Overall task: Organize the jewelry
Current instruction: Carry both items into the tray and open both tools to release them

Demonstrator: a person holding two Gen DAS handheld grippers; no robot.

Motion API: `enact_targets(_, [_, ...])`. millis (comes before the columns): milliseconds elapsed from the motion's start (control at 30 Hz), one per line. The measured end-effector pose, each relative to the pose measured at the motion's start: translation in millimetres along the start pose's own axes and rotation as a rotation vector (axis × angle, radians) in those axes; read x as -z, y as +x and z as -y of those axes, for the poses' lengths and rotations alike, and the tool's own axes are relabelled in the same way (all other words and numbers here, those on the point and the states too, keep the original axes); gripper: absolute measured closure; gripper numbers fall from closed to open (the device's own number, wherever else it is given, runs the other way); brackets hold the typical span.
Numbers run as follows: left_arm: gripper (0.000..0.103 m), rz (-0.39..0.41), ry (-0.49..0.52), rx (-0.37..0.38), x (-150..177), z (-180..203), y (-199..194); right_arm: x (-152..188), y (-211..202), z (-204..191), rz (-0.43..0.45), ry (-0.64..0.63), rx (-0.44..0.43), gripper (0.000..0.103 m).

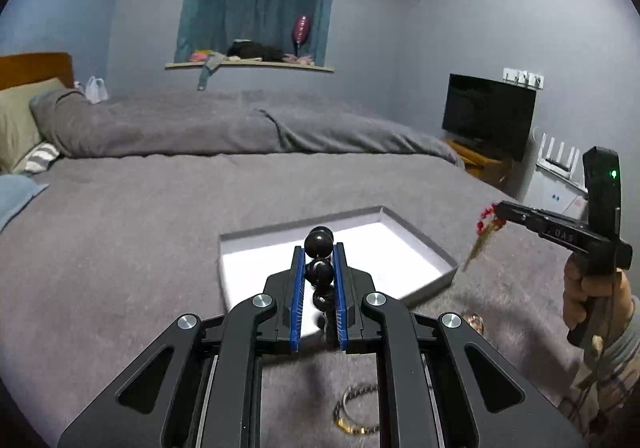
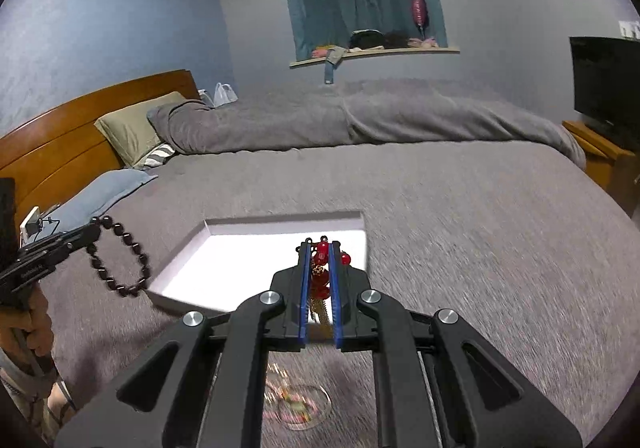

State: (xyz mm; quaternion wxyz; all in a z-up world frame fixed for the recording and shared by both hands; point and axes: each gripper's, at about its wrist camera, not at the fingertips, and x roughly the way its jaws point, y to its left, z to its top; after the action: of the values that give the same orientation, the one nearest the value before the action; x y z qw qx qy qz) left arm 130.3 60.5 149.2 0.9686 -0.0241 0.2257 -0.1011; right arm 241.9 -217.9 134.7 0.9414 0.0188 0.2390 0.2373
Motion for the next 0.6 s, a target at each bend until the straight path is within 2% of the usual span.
enact_targets(300, [0.089,-0.032,0.023,-0.006,-5.2,1.3,43.7,-15.7,53.9,-22.3,-0.055,-0.011,-0.066,0.094])
enact_targets(600, [0.089,-0.125,0.026,-0.026,20.6,-2.1,80.5,15.7,101.4,-5.5,-0.193,0.06,-0.077,0.094])
